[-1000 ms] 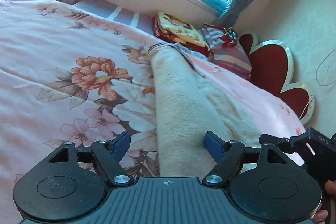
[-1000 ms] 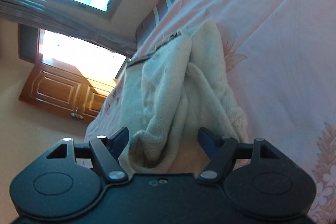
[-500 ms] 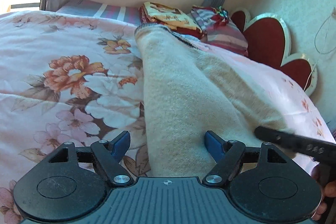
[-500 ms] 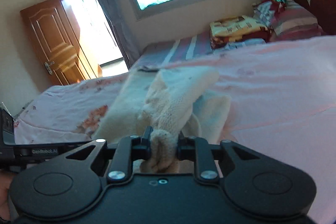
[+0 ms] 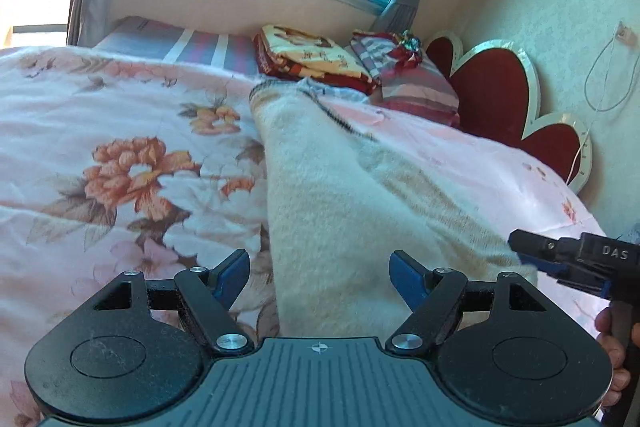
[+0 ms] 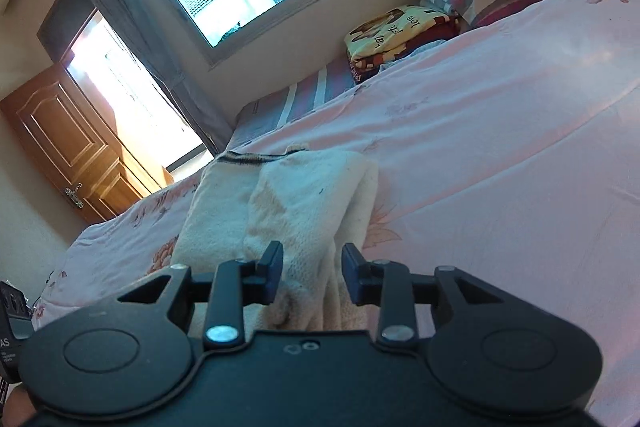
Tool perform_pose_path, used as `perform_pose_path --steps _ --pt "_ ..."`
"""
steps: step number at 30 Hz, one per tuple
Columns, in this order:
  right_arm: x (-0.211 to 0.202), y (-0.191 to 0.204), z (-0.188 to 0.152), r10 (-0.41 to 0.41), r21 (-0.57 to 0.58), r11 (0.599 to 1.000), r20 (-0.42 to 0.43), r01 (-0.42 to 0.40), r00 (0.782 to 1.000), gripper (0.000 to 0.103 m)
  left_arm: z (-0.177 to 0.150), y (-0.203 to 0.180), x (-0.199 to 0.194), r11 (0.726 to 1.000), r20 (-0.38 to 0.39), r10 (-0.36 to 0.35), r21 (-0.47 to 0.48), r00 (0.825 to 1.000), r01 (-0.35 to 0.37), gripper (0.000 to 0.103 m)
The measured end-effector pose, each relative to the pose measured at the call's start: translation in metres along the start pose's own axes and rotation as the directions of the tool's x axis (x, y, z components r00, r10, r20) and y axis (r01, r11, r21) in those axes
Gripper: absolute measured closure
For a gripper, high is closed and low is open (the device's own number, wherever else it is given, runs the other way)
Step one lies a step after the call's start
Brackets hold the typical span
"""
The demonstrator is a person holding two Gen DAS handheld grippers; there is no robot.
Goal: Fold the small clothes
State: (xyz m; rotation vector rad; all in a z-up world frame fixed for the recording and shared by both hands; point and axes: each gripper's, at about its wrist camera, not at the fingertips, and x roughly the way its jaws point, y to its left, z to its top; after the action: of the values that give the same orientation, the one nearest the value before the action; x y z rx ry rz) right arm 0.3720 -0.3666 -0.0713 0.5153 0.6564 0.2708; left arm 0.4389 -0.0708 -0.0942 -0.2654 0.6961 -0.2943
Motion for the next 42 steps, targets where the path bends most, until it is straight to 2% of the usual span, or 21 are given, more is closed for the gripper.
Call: perform_pose_path --steps 3,6,7,8,10,12,15,16,18,19,20,23,27,28,30,31,32,34,36,38,42 --pt "0.024 -0.018 0.019 0.034 0.121 0.992 -0.012 -0.032 0.999 0.057 0.018 -0.003 0.008 1.0 -0.007 -0.011 0.029 1.0 0.011 0.026" --pt "0.052 -0.031 0.029 0.022 0.163 0.986 -0.029 -0.017 0.999 0.058 0.028 -0.008 0.029 0.998 -0.067 -0.019 0.058 0.998 0.022 0.026" --pt "0.058 -0.034 0.031 0.024 0.167 0.986 -0.029 -0.019 0.999 0.069 0.028 -0.009 0.036 0.997 -0.089 0.008 0.077 0.996 -0.001 0.026" --pt "0.063 -0.033 0.031 0.036 0.144 0.989 -0.029 -0.031 0.999 0.096 0.026 -0.011 0.044 0.995 -0.123 0.035 0.102 0.992 -0.023 0.026" --pt "0.071 -0.026 0.026 -0.057 0.041 0.997 -0.055 0.059 0.997 0.096 0.019 -0.011 0.052 0.991 -0.142 0.045 0.133 0.989 -0.026 0.026" --pt "0.077 -0.031 0.016 -0.073 0.044 0.996 -0.091 0.077 0.993 0.096 0.015 -0.008 0.053 0.993 -0.138 0.035 0.115 0.99 -0.019 0.025" --pt "0.064 -0.026 0.017 -0.079 0.031 0.996 -0.082 0.082 0.994 0.089 0.015 -0.01 0.044 0.992 -0.12 0.046 0.121 0.992 -0.031 0.025" --pt "0.055 -0.021 0.018 -0.091 0.023 0.995 -0.06 0.092 0.994 0.078 0.015 -0.014 0.038 0.99 -0.098 0.055 0.138 0.994 -0.042 0.025" --pt "0.03 -0.016 0.02 -0.06 0.026 0.998 -0.027 0.061 0.998 0.067 0.011 -0.018 0.024 0.986 -0.069 0.056 0.159 0.996 -0.044 0.025" --pt "0.016 -0.015 0.017 -0.031 0.049 0.998 -0.024 0.032 0.999 0.056 0.009 -0.02 0.017 0.987 -0.056 0.05 0.157 0.997 -0.041 0.025" --pt "0.005 -0.014 0.014 -0.013 0.064 0.998 -0.031 0.015 0.999 0.051 0.006 -0.02 0.011 0.988 -0.046 0.045 0.151 0.998 -0.037 0.025" --pt "-0.019 -0.017 -0.007 0.036 0.16 0.987 -0.076 -0.023 0.996 0.051 -0.005 -0.019 0.0 0.992 -0.046 0.032 0.127 0.998 -0.025 0.025" --pt "-0.016 -0.026 -0.025 0.13 0.327 0.941 -0.113 -0.087 0.985 0.052 -0.015 -0.015 -0.002 0.995 -0.062 0.035 0.092 0.997 -0.03 0.025" --pt "-0.013 -0.027 -0.027 0.144 0.346 0.933 -0.113 -0.096 0.983 0.055 -0.016 -0.015 -0.002 0.995 -0.069 0.045 0.092 0.997 -0.039 0.025" --pt "-0.004 -0.028 -0.031 0.146 0.351 0.931 -0.121 -0.095 0.982 0.083 -0.018 -0.013 -0.001 0.993 -0.079 0.065 0.102 0.995 -0.056 0.025" --pt "-0.001 -0.029 -0.031 0.155 0.346 0.932 -0.104 -0.11 0.982 0.086 -0.02 -0.011 -0.002 0.994 -0.077 0.062 0.099 0.995 -0.054 0.025" --pt "-0.002 -0.029 -0.032 0.157 0.334 0.935 -0.09 -0.119 0.983 0.087 -0.022 -0.008 -0.003 0.994 -0.076 0.06 0.095 0.995 -0.053 0.025" --pt "-0.003 -0.033 -0.039 0.114 0.309 0.948 -0.097 -0.079 0.989 0.088 -0.027 -0.004 -0.005 0.997 -0.075 0.045 0.06 0.996 -0.041 0.025" --pt "0.005 -0.045 -0.051 0.093 0.339 0.94 -0.125 -0.046 0.988 0.09 -0.033 -0.002 -0.006 0.998 -0.075 0.042 0.056 0.996 -0.038 0.025" --pt "0.008 -0.052 -0.056 0.112 0.365 0.929 -0.113 -0.064 0.987 0.092 -0.039 0.001 -0.005 0.999 -0.069 0.04 0.028 0.997 -0.039 0.025" --pt "0.007 -0.038 -0.049 0.077 0.299 0.954 -0.138 -0.033 0.987 0.09 -0.039 0.0 -0.006 0.999 -0.068 0.049 0.009 0.996 -0.048 0.025"
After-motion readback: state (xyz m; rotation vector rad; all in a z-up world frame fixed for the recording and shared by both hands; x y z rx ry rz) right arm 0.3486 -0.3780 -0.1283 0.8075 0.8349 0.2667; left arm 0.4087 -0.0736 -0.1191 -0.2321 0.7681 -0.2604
